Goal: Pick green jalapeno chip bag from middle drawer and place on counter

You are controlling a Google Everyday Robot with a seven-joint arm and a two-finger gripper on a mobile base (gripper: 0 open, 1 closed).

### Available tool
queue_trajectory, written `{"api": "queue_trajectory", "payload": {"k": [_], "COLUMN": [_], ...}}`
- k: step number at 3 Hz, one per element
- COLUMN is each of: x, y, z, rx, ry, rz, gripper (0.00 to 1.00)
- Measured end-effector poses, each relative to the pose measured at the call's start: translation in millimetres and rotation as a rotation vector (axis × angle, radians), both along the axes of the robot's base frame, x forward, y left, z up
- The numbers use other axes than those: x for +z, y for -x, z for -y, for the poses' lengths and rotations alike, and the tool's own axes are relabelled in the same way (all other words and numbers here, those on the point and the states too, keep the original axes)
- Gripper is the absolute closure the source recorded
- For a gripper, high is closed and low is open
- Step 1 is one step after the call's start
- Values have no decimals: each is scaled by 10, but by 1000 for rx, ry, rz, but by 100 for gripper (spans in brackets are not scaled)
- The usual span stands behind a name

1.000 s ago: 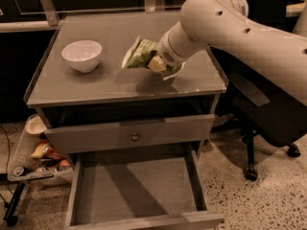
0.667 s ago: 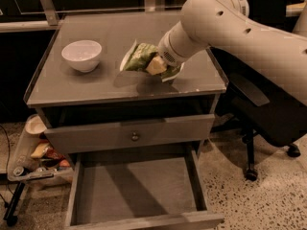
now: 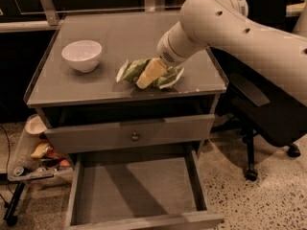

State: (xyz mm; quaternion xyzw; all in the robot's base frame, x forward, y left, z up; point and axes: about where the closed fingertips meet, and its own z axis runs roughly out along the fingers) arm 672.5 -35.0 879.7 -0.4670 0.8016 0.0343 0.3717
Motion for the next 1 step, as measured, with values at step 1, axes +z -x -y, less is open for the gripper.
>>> {"api": "queue_trajectory", "payload": {"k": [1], "x": [0], "y": [0], "z": [0], "rx": [0], "ry": [0], "rz": [0], "gripper": [0]}}
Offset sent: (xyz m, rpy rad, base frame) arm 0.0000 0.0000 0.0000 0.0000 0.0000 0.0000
